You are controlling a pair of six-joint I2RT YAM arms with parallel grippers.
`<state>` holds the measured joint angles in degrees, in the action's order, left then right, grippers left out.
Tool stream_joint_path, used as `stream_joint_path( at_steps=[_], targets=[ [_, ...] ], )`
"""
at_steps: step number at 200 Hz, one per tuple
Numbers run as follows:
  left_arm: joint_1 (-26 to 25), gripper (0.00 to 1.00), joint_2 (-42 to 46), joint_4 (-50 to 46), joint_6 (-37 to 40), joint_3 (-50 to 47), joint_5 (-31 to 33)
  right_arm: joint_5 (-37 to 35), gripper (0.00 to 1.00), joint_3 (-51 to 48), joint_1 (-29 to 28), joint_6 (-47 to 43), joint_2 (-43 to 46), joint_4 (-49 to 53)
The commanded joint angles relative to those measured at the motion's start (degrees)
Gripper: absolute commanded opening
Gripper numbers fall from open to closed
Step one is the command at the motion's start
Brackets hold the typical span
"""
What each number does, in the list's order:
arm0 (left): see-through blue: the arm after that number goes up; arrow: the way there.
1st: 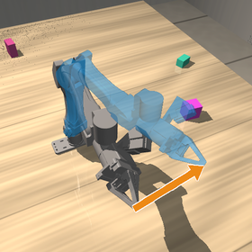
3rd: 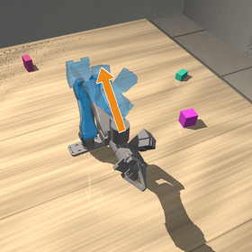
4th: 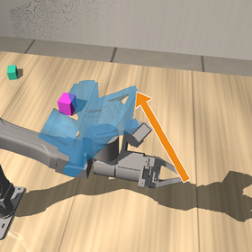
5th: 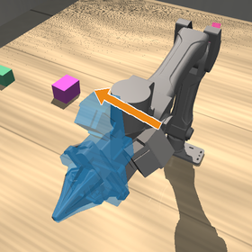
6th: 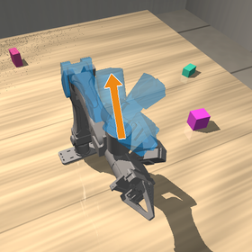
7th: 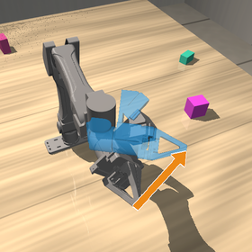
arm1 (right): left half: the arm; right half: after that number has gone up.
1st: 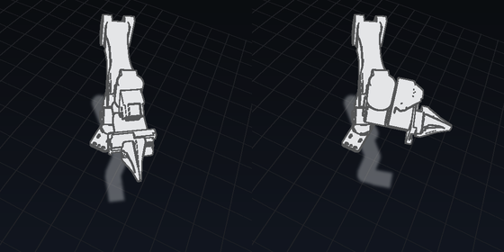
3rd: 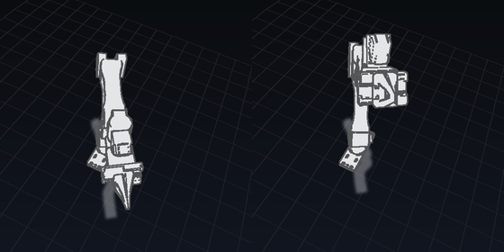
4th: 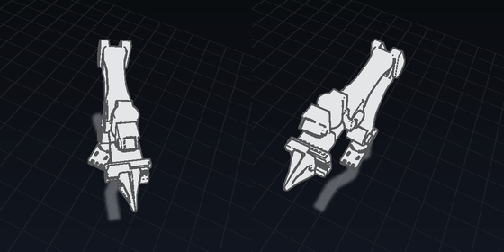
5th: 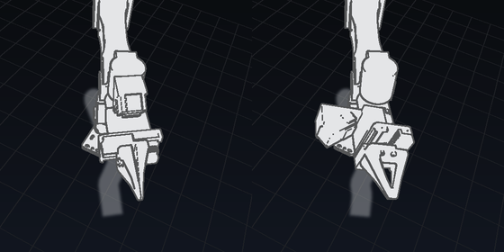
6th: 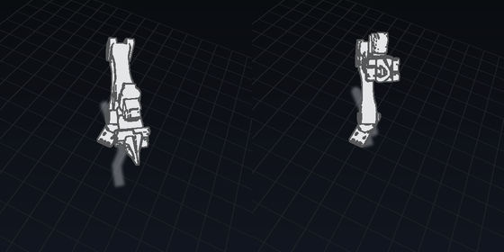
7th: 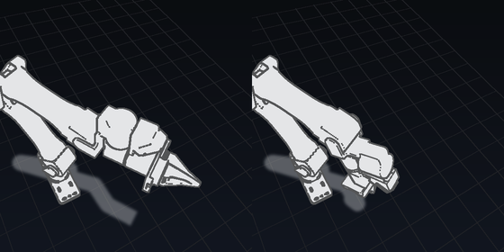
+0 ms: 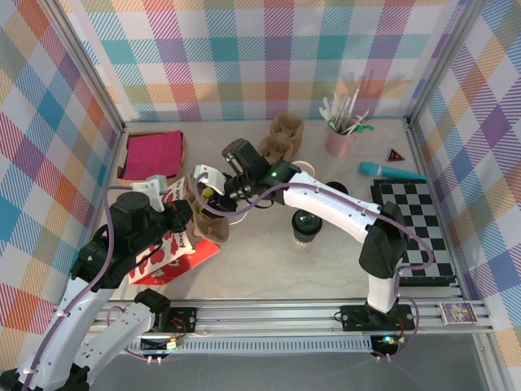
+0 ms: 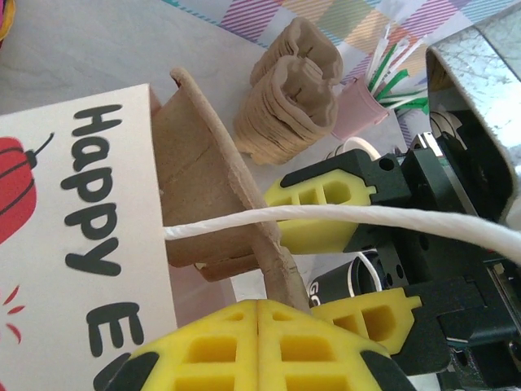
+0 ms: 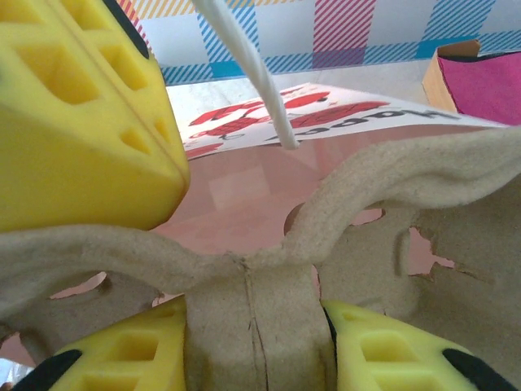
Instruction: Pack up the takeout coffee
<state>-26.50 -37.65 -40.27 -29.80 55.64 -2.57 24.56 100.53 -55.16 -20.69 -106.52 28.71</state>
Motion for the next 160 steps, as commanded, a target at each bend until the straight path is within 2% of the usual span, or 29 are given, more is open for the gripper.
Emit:
stream_joint_path(
  at_steps=[1,33,74,115,160],
  targets=[
    [-0.56,0.00,0.65,7.90,1.45,1.04,-7.15,0.12,0.17,0.38,-0.88,-3.68,-1.04,0.27],
    [-0.57,0.00,1.07,7.87,2.07,1.41,-8.17,0.18,0.17,2.63,-0.78,-5.88,-3.05,3.22],
    [-0.56,0.00,2.32,9.83,1.50,0.26,-9.73,-0.42,0.16,0.98,-0.74,-4.11,-3.68,-1.03],
    [-0.50,0.00,2.18,8.89,1.82,0.41,-9.17,0.76,0.16,-0.69,1.22,-1.03,-1.52,-4.45],
    [-0.48,0.00,2.32,9.83,1.28,-1.20,-7.63,0.41,0.14,-4.72,0.23,1.71,2.18,-7.48]
  ],
)
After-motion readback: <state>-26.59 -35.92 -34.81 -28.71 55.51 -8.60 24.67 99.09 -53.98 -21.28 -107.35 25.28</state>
